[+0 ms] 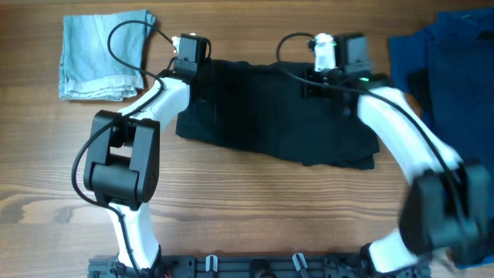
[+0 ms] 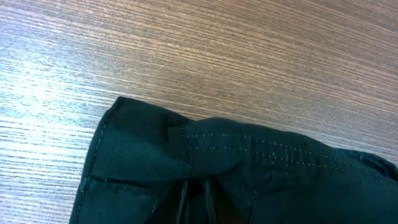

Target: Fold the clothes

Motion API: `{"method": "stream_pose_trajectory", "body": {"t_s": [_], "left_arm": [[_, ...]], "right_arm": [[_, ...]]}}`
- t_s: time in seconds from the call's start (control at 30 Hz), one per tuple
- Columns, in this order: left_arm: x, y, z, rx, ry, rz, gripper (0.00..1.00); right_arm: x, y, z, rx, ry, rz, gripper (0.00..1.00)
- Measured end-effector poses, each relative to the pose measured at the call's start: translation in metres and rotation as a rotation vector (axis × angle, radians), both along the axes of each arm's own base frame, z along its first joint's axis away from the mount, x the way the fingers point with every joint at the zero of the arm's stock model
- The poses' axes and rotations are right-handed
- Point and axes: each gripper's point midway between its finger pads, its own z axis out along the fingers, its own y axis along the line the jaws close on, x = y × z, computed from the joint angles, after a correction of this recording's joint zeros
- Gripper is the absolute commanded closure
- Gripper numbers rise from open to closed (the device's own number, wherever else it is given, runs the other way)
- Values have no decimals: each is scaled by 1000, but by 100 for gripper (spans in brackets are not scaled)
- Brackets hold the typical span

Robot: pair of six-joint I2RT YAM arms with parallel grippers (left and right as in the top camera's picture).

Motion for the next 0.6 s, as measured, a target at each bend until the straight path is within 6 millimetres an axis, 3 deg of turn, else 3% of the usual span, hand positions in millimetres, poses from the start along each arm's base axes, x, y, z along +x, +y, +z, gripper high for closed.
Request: {"method": "stream_pose_trajectory", "body": {"t_s": [0.07,0.17,0.43,0.5,0.6], "left_arm": [[-1,0,0,1,3,0,90],[-1,0,-1,1,5,0,90],[-1,0,8,-2,-8,0,89],[0,0,26,-9,-35,0,87],[-6,1,67,-21,-82,0,71]], "right_arm": [[-36,-2,24,19,66,11,96],[-58,3,16,36,159,37,96],[-102,53,-70,15,375,169,96],[-111,60,-92,0,442,174,96],[-121,63,-126,-18,551,150,96]]}}
